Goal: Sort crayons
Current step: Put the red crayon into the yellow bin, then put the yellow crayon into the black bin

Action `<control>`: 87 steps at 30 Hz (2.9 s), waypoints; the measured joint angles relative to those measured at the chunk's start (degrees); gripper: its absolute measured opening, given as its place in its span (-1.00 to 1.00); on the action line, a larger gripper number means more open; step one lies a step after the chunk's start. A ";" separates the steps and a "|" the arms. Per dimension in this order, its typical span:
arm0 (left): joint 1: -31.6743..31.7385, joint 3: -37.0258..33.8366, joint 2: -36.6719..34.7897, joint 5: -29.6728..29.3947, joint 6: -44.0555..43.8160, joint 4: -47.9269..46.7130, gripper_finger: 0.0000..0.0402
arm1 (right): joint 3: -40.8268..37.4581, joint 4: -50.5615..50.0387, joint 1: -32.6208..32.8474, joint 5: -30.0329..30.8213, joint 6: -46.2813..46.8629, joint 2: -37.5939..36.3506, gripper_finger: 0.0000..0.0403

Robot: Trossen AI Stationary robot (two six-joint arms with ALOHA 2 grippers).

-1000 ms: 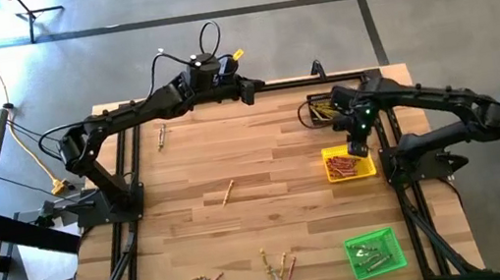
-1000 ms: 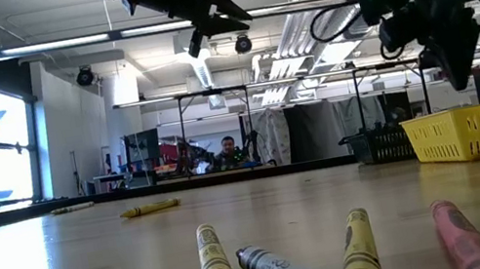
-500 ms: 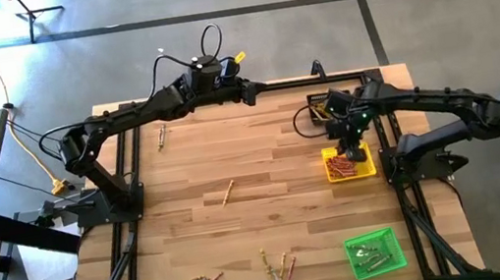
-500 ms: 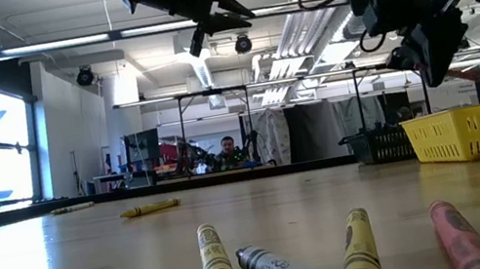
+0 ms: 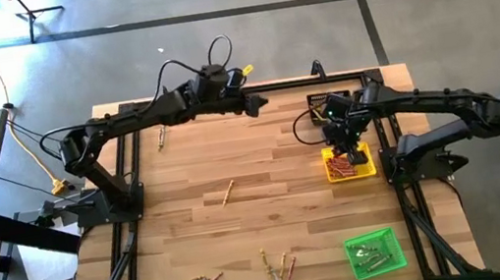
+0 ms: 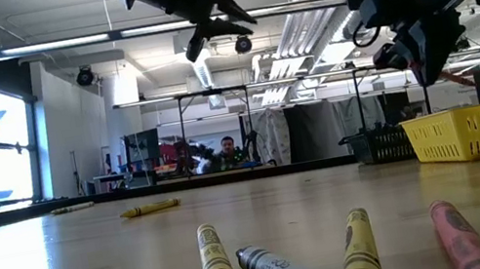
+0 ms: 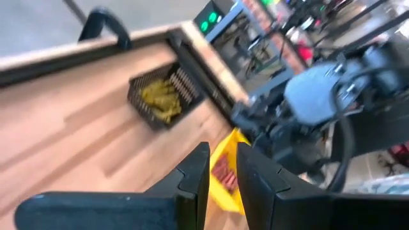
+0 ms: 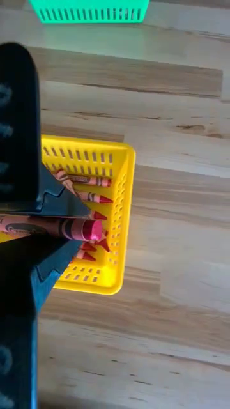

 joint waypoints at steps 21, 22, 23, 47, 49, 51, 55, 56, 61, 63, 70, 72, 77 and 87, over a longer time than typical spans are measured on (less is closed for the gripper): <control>-10.81 -0.23 0.00 2.85 -4.44 -36.77 -0.67 | -3.32 3.14 5.62 0.07 1.63 0.02 -0.35; -11.76 -0.68 -0.04 2.27 -4.44 -38.24 -0.67 | -2.97 3.39 5.86 0.08 3.08 0.00 -0.35; -12.81 -1.10 -0.04 0.58 -4.29 -39.79 -0.67 | -2.62 3.79 6.05 0.17 4.94 0.00 -0.34; -25.07 -14.86 5.84 -10.63 4.14 -35.07 -0.60 | 2.73 13.57 9.06 0.57 42.30 0.00 -0.34; -25.26 -14.86 7.55 -10.64 5.52 -34.82 -0.56 | 2.75 13.48 9.81 0.55 42.49 -0.02 -0.34; -25.25 -14.86 9.25 -10.62 5.59 -34.37 -0.52 | 2.75 13.03 10.55 0.52 42.60 0.00 -0.34; -25.22 -14.86 12.01 -12.13 5.64 -33.80 -0.45 | 2.75 12.72 11.93 0.48 42.58 -0.02 -0.34; -25.22 -14.86 12.41 -12.37 5.54 -33.58 -0.43 | 2.75 12.76 12.15 0.50 42.58 -0.02 -0.34; -25.22 -14.71 13.34 -12.81 3.77 -32.59 -0.38 | 2.75 12.45 12.54 0.46 42.58 -0.01 -0.34; -25.22 -14.64 13.53 -13.16 3.35 -32.78 -0.38 | 2.75 12.26 12.54 0.46 42.58 -0.02 -0.34; -24.72 -14.71 13.64 -12.72 1.79 -32.57 -0.39 | 2.75 12.28 12.54 0.46 40.57 -0.01 -0.34; -24.70 -14.71 13.73 -12.74 1.76 -32.52 -0.39 | 2.75 12.28 12.54 0.46 40.60 -0.01 -0.34; -24.53 -14.72 14.31 -13.21 0.65 -32.39 -0.39 | 2.75 12.30 12.52 0.48 40.61 -0.02 -0.34; -24.08 -14.71 15.15 -10.83 -1.03 -31.95 -0.94 | 2.75 12.50 12.21 8.92 41.09 -0.02 -0.34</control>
